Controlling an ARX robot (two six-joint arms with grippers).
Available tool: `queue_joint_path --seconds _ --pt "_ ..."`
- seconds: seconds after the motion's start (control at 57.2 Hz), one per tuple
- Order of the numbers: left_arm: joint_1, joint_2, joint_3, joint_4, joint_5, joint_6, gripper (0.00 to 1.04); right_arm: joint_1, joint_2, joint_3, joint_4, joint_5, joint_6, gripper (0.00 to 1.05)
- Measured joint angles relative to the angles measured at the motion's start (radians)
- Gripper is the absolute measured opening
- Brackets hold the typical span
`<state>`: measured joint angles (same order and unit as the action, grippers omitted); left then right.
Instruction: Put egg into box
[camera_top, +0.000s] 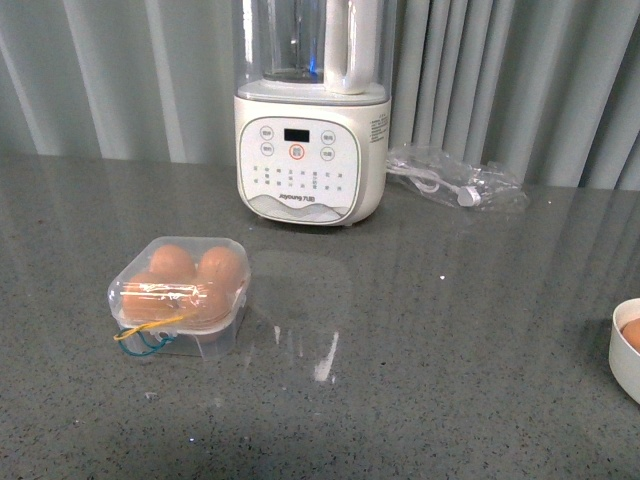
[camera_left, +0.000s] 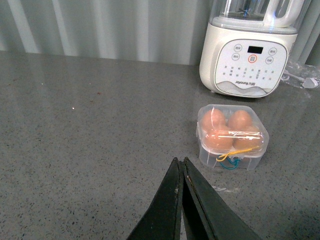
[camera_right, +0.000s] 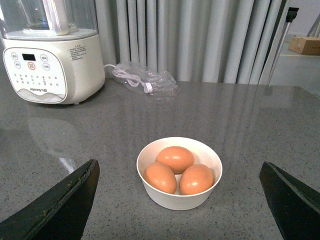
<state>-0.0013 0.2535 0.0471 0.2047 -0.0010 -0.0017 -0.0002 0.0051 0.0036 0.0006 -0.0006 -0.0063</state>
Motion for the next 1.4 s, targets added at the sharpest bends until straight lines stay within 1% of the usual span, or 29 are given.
queue_joint_path --seconds 0.297,0.384,0.419,0.681,0.769,0.786,0.821,0.838,0.943,1.013,1.118,1.135,1.188,1.205,1.223,1.275,1.397 --pt "0.0 -0.083 -0.02 -0.029 0.0 0.0 0.04 0.0 0.0 0.0 0.0 0.0 0.0 0.97" --pt "0.0 -0.196 -0.019 -0.179 0.0 0.0 0.04 0.0 0.0 0.0 0.0 0.0 0.0 0.97" --pt "0.0 -0.222 -0.019 -0.196 0.001 0.0 0.04 0.0 0.0 0.0 0.0 0.0 0.0 0.97" --pt "0.0 -0.25 -0.019 -0.204 0.001 -0.001 0.04 0.0 0.0 0.0 0.0 0.0 0.0 0.97" --pt "0.0 -0.249 -0.019 -0.204 0.0 0.0 0.19 0.0 0.0 0.0 0.0 0.0 0.0 0.97" --pt "0.0 -0.249 -0.019 -0.204 0.0 0.0 0.21 0.0 0.0 0.0 0.0 0.0 0.0 0.97" --pt "0.0 -0.249 -0.019 -0.204 0.0 -0.001 0.28 0.0 0.0 0.0 0.0 0.0 0.0 0.97" --pt "0.0 -0.249 -0.019 -0.204 0.0 0.0 0.3 0.0 0.0 0.0 0.0 0.0 0.0 0.97" --pt "0.0 -0.25 -0.019 -0.204 0.001 0.0 0.5 0.0 0.0 0.0 0.0 0.0 0.0 0.97" --pt "0.0 -0.25 -0.019 -0.204 0.0 0.0 0.6 0.0 0.0 0.0 0.0 0.0 0.0 0.97" --pt "0.0 -0.25 -0.019 -0.204 0.0 0.0 0.8 0.0 0.0 0.0 0.0 0.0 0.0 0.97" --pt "0.0 -0.25 -0.019 -0.204 0.0 0.0 0.82 0.0 0.0 0.0 0.0 0.0 0.0 0.97" --pt "0.0 -0.25 -0.019 -0.204 0.001 0.0 0.92 0.0 0.0 0.0 0.0 0.0 0.0 0.97" --pt "0.0 -0.25 -0.019 -0.204 0.0 0.0 0.98 0.0 0.0 0.0 0.0 0.0 0.0 0.97" --pt "0.0 -0.25 -0.019 -0.204 0.0 0.0 1.0 0.0 0.0 0.0 0.0 0.0 0.0 0.97" --pt "0.0 -0.25 -0.019 -0.204 0.0 0.0 0.97 0.0 0.0 0.0 0.0 0.0 0.0 0.97" --pt "0.0 -0.25 -0.019 -0.204 0.0 0.0 0.98 0.0 0.0 0.0 0.0 0.0 0.0 0.97"
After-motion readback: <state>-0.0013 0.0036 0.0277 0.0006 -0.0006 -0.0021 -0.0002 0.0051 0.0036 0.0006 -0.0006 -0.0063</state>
